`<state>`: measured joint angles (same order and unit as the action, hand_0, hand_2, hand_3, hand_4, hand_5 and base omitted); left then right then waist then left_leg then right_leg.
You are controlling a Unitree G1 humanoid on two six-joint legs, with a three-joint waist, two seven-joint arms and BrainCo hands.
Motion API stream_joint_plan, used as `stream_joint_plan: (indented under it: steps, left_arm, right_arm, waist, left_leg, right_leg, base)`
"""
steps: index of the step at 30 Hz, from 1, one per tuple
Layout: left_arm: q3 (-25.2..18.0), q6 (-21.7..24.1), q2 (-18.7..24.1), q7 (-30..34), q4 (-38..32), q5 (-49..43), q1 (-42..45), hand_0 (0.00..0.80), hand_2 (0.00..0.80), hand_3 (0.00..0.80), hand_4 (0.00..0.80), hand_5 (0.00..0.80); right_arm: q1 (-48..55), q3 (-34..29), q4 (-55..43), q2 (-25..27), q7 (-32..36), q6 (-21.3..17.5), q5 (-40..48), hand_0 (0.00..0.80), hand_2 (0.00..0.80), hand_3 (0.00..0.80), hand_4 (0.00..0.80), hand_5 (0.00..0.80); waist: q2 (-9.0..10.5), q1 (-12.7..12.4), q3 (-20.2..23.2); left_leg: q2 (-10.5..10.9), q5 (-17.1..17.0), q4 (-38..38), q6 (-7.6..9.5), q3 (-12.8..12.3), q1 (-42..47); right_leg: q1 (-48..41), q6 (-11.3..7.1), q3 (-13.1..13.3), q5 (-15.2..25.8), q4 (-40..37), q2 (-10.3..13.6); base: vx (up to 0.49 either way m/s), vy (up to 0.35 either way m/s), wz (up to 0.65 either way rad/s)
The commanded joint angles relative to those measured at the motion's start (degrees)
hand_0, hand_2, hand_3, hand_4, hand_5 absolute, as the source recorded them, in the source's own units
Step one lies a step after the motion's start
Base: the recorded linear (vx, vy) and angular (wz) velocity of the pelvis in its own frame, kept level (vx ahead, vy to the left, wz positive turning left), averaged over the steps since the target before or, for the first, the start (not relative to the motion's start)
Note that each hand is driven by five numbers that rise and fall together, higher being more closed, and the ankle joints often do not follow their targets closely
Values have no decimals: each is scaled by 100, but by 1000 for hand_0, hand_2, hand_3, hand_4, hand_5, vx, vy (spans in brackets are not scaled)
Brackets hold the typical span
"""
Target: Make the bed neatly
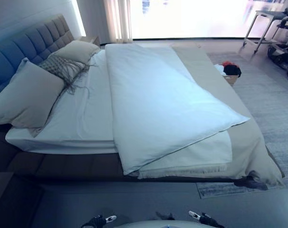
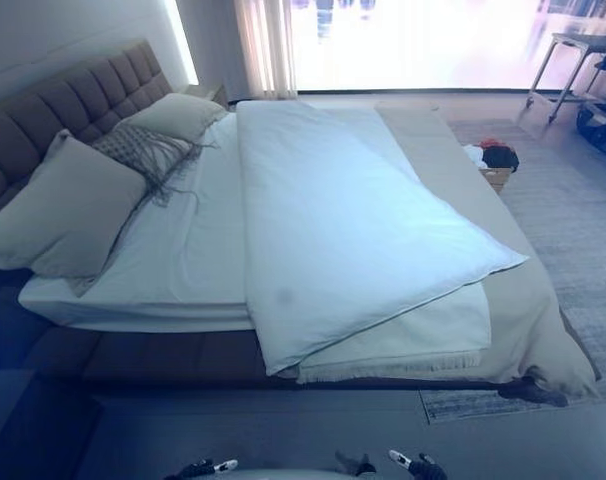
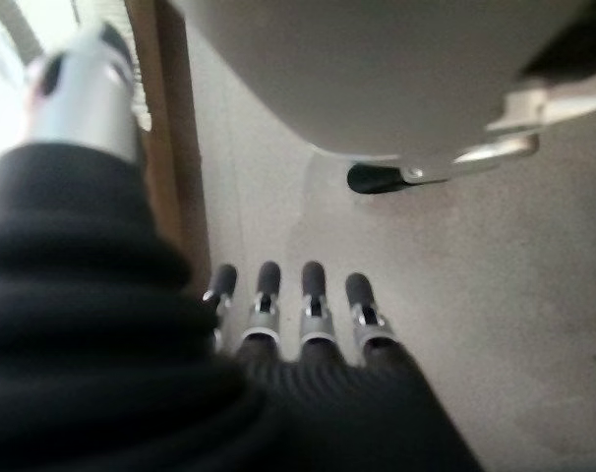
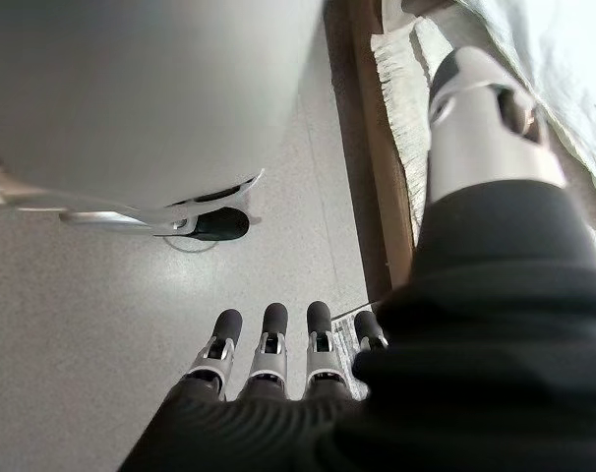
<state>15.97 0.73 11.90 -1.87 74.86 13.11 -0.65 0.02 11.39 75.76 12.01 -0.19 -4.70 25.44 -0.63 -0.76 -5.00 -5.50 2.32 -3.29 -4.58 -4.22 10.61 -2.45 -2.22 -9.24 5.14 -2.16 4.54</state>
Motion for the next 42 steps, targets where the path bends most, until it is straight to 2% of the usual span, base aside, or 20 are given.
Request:
stream_joint_plan:
  steps: [1, 3, 6, 7, 8, 10, 11, 13, 16, 21, 25, 28, 30, 32, 34, 35, 38, 39, 41, 42]
  left_arm:
    - [-64, 286, -140, -148, 169, 272, -468, 0, 0, 0, 0, 0]
    - [-98, 316, -189, -171, 148, 299, -435, 0, 0, 0, 0, 0]
    - [-141, 275, -227, -183, 148, 319, -317, 0, 0, 0, 0, 0]
    - [-126, 277, -232, -205, 165, 308, -272, 0, 0, 0, 0, 0]
    - [-101, 285, -230, -216, 187, 308, -252, 0, 0, 0, 0, 0]
    - [-149, 342, -224, -207, 248, 215, -172, 0, 0, 0, 0, 0]
    - [-187, 385, -228, -203, 280, 188, -149, 0, 0, 0, 0, 0]
    - [-309, 422, -211, -194, 320, 212, -111, 0, 0, 0, 0, 0]
    - [-341, 523, -126, -207, 368, 211, -122, 0, 0, 0, 0, 0]
    - [-322, 403, 30, -160, 209, 121, -331, 0, 0, 0, 0, 0]
    - [-157, 225, 34, -162, 138, 86, -468, 0, 0, 0, 0, 0]
    - [-34, 142, 51, -161, 138, 58, -474, 0, 0, 0, 0, 0]
    - [1, 91, 78, -168, 159, 22, -475, 0, 0, 0, 0, 0]
    - [4, 70, 122, -201, 197, 68, -473, 0, 0, 0, 0, 0]
    - [-42, 89, 168, -191, 223, 85, -505, 0, 0, 0, 0, 0]
    - [-64, 115, 177, -184, 239, 65, -526, 0, 0, 0, 0, 0]
    - [-145, 200, 196, -153, 237, -27, -559, 0, 0, 0, 0, 0]
    - [-125, 222, 212, -127, 213, -30, -593, 0, 0, 0, 0, 0]
    - [-104, 262, 206, -128, 179, -11, -584, 0, 0, 0, 0, 0]
    - [-66, 226, 161, -192, 109, 75, -514, 0, 0, 0, 0, 0]
  right_arm:
    - [-581, 123, -46, -80, 27, 41, -34, 0, 0, 0, 0, 0]
    - [-520, 128, -109, -7, -70, 170, -206, 0, 0, 0, 0, 0]
    - [-446, 24, 58, 67, -196, 219, -206, 0, 0, 0, 0, 0]
    - [-437, -40, 119, 84, -160, 202, -172, 0, 0, 0, 0, 0]
    - [-430, -68, 164, 98, -120, 174, -122, 0, 0, 0, 0, 0]
    - [-392, -150, 233, 147, -5, 123, -23, 0, 0, 0, 0, 0]
    - [-374, -193, 245, 161, -2, 101, 20, 0, 0, 0, 0, 0]
    - [-383, -302, 304, 131, -86, 90, -13, 0, 0, 0, 0, 0]
    - [-359, -408, 333, 75, -22, 63, 134, 0, 0, 0, 0, 0]
    - [-327, -394, 104, -102, 86, -67, -11, 0, 0, 0, 0, 0]
    - [-434, -383, -17, -172, -37, -95, 17, 0, 0, 0, 0, 0]
    - [-474, -416, -54, -155, -155, -83, 161, 0, 0, 0, 0, 0]
    - [-456, -447, -32, -124, -153, -60, 205, 0, 0, 0, 0, 0]
    - [-435, -424, 9, -89, -111, -5, 238, 0, 0, 0, 0, 0]
    - [-434, -386, 90, -69, -77, -12, 319, 0, 0, 0, 0, 0]
    - [-434, -392, 115, -63, -76, -15, 331, 0, 0, 0, 0, 0]
    - [-446, -456, 218, -62, -82, -58, 322, 0, 0, 0, 0, 0]
    - [-470, -483, 232, -63, -72, -79, 274, 0, 0, 0, 0, 0]
    - [-474, -480, 214, -75, -125, -100, 136, 0, 0, 0, 0, 0]
    - [-470, -449, 94, -67, -270, 43, -56, 0, 0, 0, 0, 0]
  waist:
    - [295, 70, -431]
    - [252, 37, -575]
    - [62, -23, -610]
    - [59, -84, -607]
    - [20, -156, -600]
    - [31, -280, -576]
    - [39, -311, -559]
    - [74, -321, -468]
    - [113, -356, -356]
    - [241, -347, -104]
    - [291, -374, 60]
    - [275, -334, 122]
    - [203, -233, 110]
    - [140, -86, 62]
    - [76, 55, -17]
    - [93, 97, -58]
    - [206, 294, -200]
    - [236, 370, -268]
    - [254, 385, -297]
    - [296, 393, -271]
  left_leg:
    - [66, -312, 1754, 221, -99, -906]
    - [-92, -989, 2211, 24, -26, -1463]
    - [-299, -1427, 892, -152, -301, -1462]
    - [-316, -1518, 552, -138, -358, -1525]
    - [-328, -1735, 143, -187, -353, -1624]
    - [-334, -1880, -158, -209, -335, -1899]
    - [-329, -1863, -151, -195, -342, -1954]
    - [-262, -1535, -50, -49, -399, -1845]
    - [-215, -1263, 282, 64, -335, -1794]
    - [-69, -852, 996, 281, -439, -1898]
    - [119, -600, 1181, 464, -446, -1892]
    - [351, -431, 1134, 693, -441, -1758]
    - [432, -360, 1033, 789, -447, -1562]
    - [488, -366, 826, 814, -396, -1293]
    - [501, -380, 627, 770, -346, -1020]
    - [529, -340, 587, 751, -347, -931]
    - [650, 10, 580, 711, -268, -643]
    - [621, 212, 669, 728, -241, -529]
    - [552, 359, 882, 759, -243, -512]
    - [475, 354, 1155, 701, -212, -545]
  right_leg:
    - [-81, 156, 168, -556, 796, 87]
    - [-160, 244, 216, -589, 837, -11]
    - [-417, 129, 307, -687, 748, -164]
    - [-560, 109, 343, -717, 637, -176]
    - [-694, 98, 378, -752, 579, -215]
    - [-982, 107, 502, -922, 481, -210]
    - [-1072, 95, 542, -1002, 466, -177]
    - [-1190, -3, 604, -1094, 513, 30]
    - [-1275, -134, 537, -1181, 690, 290]
    - [-1430, -374, 479, -1036, 751, 671]
    - [-1463, -454, 530, -672, 910, 937]
    - [-1055, -482, 647, 126, 1795, 1193]
    - [-646, -424, 730, 294, 2299, 1126]
    - [-153, -329, 751, 200, 2254, 855]
    - [304, -247, 716, 33, 1832, 585]
    - [460, -257, 660, 99, 1421, 556]
    - [1152, -468, 632, 828, 344, 468]
    - [1400, -472, 640, 913, 305, 431]
    - [1356, -407, 661, 623, 483, 413]
    - [1201, -344, 729, 482, 662, 366]
  base:
    - [20, -138, -8]
    - [71, -38, -3]
    - [275, 97, -3]
    - [390, 109, -2]
    - [358, 84, -15]
    - [356, 120, -43]
    - [326, 161, -41]
    - [318, 210, -15]
    - [358, 223, 0]
    - [329, 189, -12]
    - [259, 172, 1]
    - [222, 196, 0]
    - [228, 170, 4]
    - [246, 74, 17]
    - [230, -50, 21]
    - [243, -156, 18]
    - [270, -210, 12]
    - [246, -182, 30]
    - [225, -168, 47]
    - [189, -133, 62]
